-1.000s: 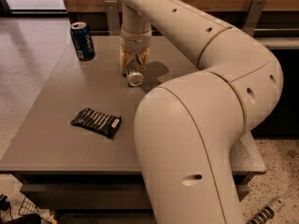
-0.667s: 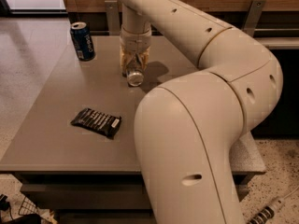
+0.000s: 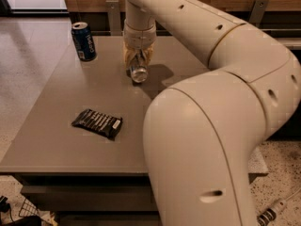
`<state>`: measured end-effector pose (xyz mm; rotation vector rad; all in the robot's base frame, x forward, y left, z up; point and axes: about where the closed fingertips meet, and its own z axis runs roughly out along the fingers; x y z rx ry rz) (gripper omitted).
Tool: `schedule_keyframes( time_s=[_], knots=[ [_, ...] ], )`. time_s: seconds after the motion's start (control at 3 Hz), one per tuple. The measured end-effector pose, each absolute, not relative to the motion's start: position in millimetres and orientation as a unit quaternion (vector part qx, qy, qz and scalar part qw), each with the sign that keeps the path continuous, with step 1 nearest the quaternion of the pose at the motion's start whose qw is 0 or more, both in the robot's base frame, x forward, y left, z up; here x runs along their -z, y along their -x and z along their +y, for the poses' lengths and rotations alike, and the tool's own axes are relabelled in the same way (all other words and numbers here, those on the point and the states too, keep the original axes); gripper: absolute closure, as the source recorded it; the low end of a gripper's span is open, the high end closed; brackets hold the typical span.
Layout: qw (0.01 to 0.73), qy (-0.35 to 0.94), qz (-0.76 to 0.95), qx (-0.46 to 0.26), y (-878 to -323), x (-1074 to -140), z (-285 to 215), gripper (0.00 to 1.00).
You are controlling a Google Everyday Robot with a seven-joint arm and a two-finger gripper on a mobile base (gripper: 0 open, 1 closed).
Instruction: Place redbull can upright
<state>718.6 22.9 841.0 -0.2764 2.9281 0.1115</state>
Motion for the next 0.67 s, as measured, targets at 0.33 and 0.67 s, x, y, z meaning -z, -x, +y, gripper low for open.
schedule_keyframes(
  time_s=[0.33,0.67],
  knots=[
    [0.208,0.101,0.973,-0.017,-730.9,-899.5,-7.6,1.0],
    [0.285,0.105,0.953,-0.012,-734.0,-944.2,-31.2,1.0]
  ],
)
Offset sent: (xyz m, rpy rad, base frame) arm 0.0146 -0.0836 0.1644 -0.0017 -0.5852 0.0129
